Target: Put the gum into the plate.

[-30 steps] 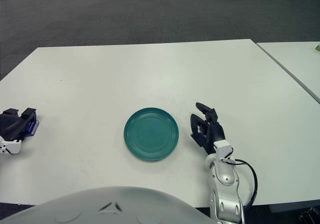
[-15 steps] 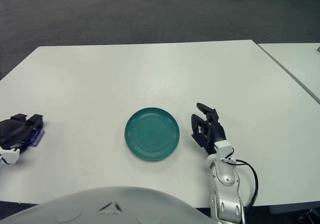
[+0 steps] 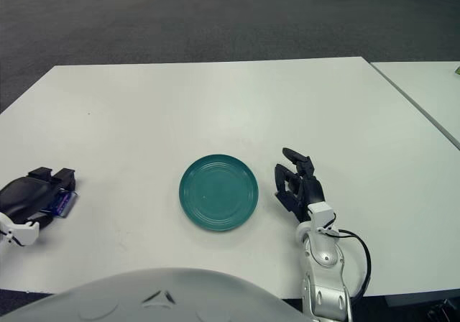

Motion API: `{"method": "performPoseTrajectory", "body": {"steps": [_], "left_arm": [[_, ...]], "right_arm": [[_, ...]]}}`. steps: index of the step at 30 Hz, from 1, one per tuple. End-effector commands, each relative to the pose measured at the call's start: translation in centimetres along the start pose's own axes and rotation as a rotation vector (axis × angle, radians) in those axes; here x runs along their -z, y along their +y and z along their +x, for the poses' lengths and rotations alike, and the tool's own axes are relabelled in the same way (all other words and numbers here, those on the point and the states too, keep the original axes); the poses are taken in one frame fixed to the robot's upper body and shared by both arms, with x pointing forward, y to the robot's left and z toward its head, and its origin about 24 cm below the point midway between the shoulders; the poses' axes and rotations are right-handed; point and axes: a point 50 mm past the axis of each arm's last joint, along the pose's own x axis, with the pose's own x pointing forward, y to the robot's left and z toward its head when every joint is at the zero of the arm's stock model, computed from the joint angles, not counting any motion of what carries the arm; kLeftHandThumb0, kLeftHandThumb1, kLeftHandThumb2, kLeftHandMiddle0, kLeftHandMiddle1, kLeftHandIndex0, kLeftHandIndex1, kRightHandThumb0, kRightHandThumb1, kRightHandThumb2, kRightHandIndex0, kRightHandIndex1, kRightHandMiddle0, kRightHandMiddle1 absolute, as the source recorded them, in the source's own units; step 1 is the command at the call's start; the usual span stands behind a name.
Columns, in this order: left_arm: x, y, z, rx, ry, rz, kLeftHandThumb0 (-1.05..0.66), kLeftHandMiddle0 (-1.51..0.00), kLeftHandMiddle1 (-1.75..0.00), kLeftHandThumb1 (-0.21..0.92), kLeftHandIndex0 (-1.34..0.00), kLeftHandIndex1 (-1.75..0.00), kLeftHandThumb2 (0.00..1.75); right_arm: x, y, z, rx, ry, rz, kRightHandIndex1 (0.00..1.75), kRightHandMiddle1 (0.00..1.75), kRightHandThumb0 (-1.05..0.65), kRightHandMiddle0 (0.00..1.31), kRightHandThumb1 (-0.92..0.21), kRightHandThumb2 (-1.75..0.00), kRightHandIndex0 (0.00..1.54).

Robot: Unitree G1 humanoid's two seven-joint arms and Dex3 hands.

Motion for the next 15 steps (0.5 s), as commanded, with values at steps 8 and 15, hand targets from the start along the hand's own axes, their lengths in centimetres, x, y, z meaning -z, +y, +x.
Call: {"method": "performPoseTrajectory", "body": {"steps": [8,15], "left_arm": [[-0.3,1.5,-0.2,-0.105,-0.003,-0.037,0.00,-0.80,-1.53,0.17,-0.52,-1.75,1.42],[-2.2,3.5,0.3,-0.174,-0.057,-0.042,0.00,-0.79,-1.54,0.17,-0.52,-1.75,1.42]], "right_arm": [[2.2,-0.2,-1.1,-0.004,0.124,-0.023,0.31,0.76,-0.72,0.00,-0.92,-0.66,0.30],[2.5,0.1,-0.9,-0.008,0.126,-0.019,0.31,0.77,-0.73,0.00,-0.92,-0.65,0.29]]}}
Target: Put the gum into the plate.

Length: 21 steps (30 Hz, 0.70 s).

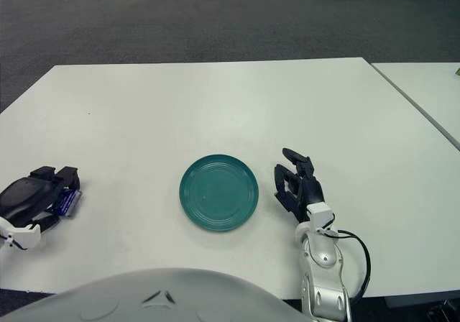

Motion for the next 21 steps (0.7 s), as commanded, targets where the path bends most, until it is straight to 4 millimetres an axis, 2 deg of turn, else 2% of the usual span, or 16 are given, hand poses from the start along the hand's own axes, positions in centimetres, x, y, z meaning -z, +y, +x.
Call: {"method": "performPoseTrajectory", "body": {"steps": [1,12,16,21], "left_arm": [[-1.5,1.8,0.8,-0.053,-0.042,0.007,0.00,-0.79,-1.54,0.17,-0.52,-1.75,1.42],[-5.6,4.9,1.5,-0.060,-0.148,0.022,0.00,-0.77,-1.52,0.18,-0.54,-1.75,1.40],[-7.0,6.0,1.8,-0.115,-0.189,0.025,0.00,-0.76,-1.52,0.19,-0.54,-1.75,1.40],[-7.9,6.8,2.1,-0.150,-0.236,0.029,0.00,-0.75,-1.54,0.19,-0.53,-1.75,1.39]], "right_arm": [[2.3,-0.1,-0.9,-0.005,0.127,-0.015,0.31,0.77,-0.72,0.00,-0.92,-0.64,0.29],[2.5,0.3,-0.8,-0.009,0.128,-0.008,0.30,0.76,-0.72,0.00,-0.92,-0.65,0.29],[2.5,0.5,-0.7,-0.012,0.128,-0.005,0.30,0.76,-0.72,0.00,-0.92,-0.65,0.29],[2.7,0.8,-0.7,-0.014,0.129,0.001,0.31,0.75,-0.71,0.00,-0.92,-0.65,0.30]]}}
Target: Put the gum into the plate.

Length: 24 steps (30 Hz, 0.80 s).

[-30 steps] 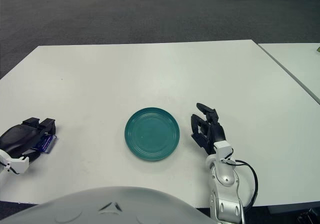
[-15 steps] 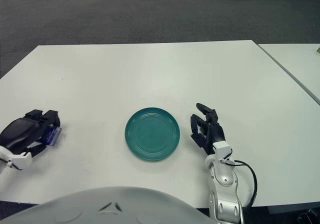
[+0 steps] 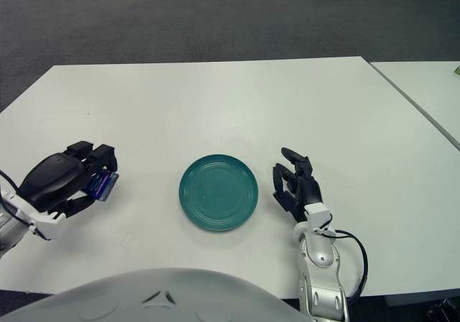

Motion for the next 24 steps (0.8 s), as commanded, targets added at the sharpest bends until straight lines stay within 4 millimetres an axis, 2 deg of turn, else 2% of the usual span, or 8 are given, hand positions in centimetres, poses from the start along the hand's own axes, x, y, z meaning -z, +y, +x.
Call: {"method": "performPoseTrajectory", "body": {"steps": [1,6,10,15,24], "left_arm": [[0.0,1.2,0.5,-0.021,-0.021,0.036,0.00,-0.75,-1.54,0.20,-0.52,-1.75,1.39],[-0.2,1.7,0.8,-0.009,-0.055,0.043,0.00,-0.75,-1.54,0.19,-0.53,-1.75,1.41],[-1.3,3.3,2.7,-0.061,-0.111,0.054,0.00,-0.76,-1.56,0.17,-0.54,-1.75,1.43],[-2.6,3.2,3.3,-0.044,-0.175,0.059,0.00,-0.77,-1.59,0.12,-0.58,-1.75,1.49],[-4.2,3.0,4.3,-0.056,-0.245,0.042,0.00,-0.76,-1.64,0.11,-0.58,-1.75,1.52]], "right_arm": [[2.4,0.3,-0.7,-0.008,0.135,-0.004,0.31,0.75,-0.71,0.00,-0.92,-0.65,0.30],[2.4,0.6,-0.7,-0.007,0.134,-0.001,0.30,0.75,-0.71,0.00,-0.92,-0.66,0.30],[2.5,0.8,-0.7,-0.007,0.133,0.005,0.30,0.75,-0.71,0.00,-0.92,-0.66,0.29],[2.5,1.0,-0.7,-0.008,0.133,0.012,0.29,0.75,-0.72,0.00,-0.92,-0.66,0.28],[2.6,1.3,-0.7,-0.006,0.129,0.013,0.28,0.74,-0.72,0.00,-0.92,-0.66,0.28]]}}
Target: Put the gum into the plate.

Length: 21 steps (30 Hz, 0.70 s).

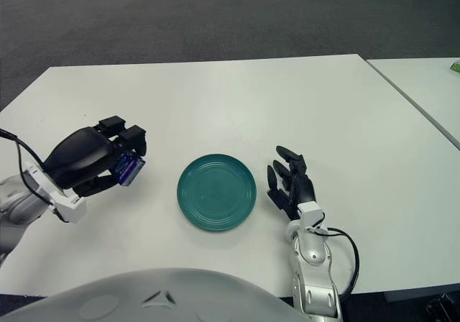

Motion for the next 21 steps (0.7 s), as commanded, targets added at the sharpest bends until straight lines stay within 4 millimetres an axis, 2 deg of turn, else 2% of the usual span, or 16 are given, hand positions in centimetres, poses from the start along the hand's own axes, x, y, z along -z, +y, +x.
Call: {"method": "performPoseTrajectory", "body": {"steps": [1,7,15,21], "left_arm": [[-0.7,0.3,1.3,-0.019,-0.043,0.008,0.00,-0.76,-1.64,0.11,-0.58,-1.75,1.52],[-1.7,0.6,4.3,-0.033,-0.141,0.025,0.00,-0.75,-1.67,0.12,-0.57,-1.75,1.52],[-2.5,-2.4,7.8,-0.054,-0.267,-0.043,0.00,-0.76,-1.66,0.12,-0.56,-1.75,1.52],[-4.0,-2.9,9.7,-0.059,-0.373,-0.073,0.00,-0.78,-1.63,0.12,-0.56,-1.75,1.51]], "right_arm": [[2.6,0.2,-0.9,-0.007,0.144,-0.004,0.28,0.74,-0.72,0.00,-0.92,-0.65,0.28],[2.7,0.5,-0.8,-0.006,0.144,0.005,0.28,0.74,-0.72,0.00,-0.92,-0.66,0.29],[2.7,1.2,-0.7,-0.014,0.139,0.017,0.27,0.74,-0.72,0.00,-0.92,-0.66,0.28],[2.7,1.9,-0.6,-0.026,0.128,0.033,0.28,0.71,-0.71,0.00,-0.92,-0.65,0.29]]}}
